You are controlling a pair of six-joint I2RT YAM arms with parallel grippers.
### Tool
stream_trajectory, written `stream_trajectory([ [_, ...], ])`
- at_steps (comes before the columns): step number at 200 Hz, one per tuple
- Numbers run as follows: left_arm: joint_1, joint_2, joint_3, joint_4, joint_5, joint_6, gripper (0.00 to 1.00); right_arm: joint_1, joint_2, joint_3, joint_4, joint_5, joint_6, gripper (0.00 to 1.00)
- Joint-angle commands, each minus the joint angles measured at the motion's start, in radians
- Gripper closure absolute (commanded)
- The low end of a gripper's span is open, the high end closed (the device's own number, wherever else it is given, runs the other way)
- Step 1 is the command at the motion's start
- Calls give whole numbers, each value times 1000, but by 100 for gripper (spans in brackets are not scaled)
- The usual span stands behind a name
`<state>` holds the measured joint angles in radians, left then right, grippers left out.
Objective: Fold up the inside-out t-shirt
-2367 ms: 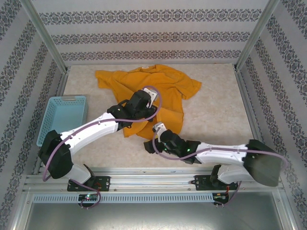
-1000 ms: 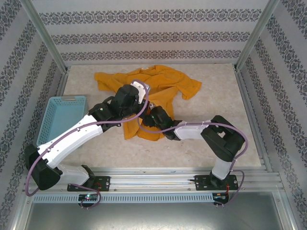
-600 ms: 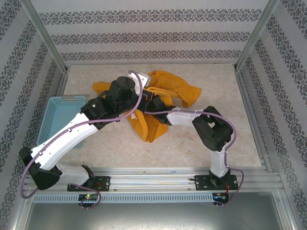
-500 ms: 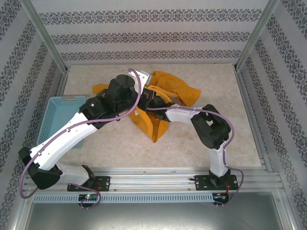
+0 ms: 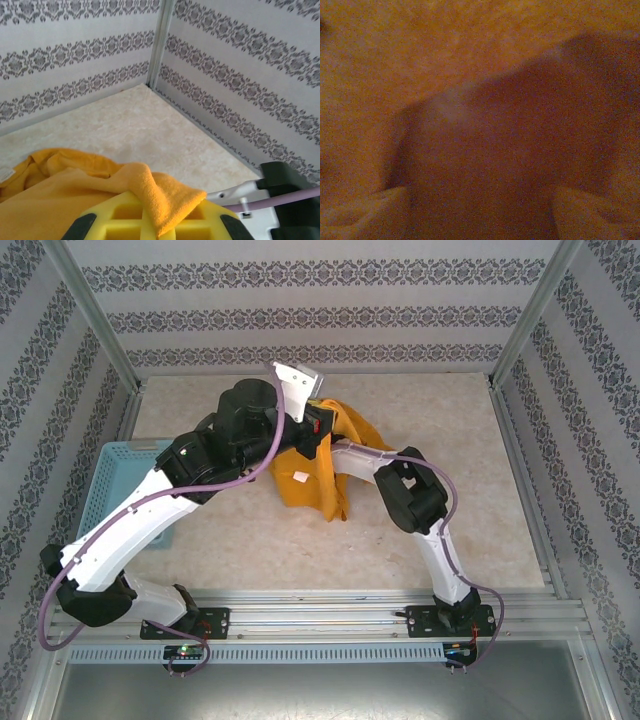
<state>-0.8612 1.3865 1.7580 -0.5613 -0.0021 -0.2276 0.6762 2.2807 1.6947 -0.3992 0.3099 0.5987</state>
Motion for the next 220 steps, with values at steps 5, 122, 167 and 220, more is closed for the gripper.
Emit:
stream_trajectory([
  [5,-21,-29,39,43,12,1,100,-23,93,129,-211,-2,43,28],
  [122,203,56,56,-92,-295,-27,100,39,-176,-207,117,-165,-209,100],
  [167,479,195,3,-136,-179,-176,100,87,-477,-558,386,-249,-277,100],
  [220,638,441,-35,-203,-164,-259,100,97,-769,-851,633,-362,-267,100],
])
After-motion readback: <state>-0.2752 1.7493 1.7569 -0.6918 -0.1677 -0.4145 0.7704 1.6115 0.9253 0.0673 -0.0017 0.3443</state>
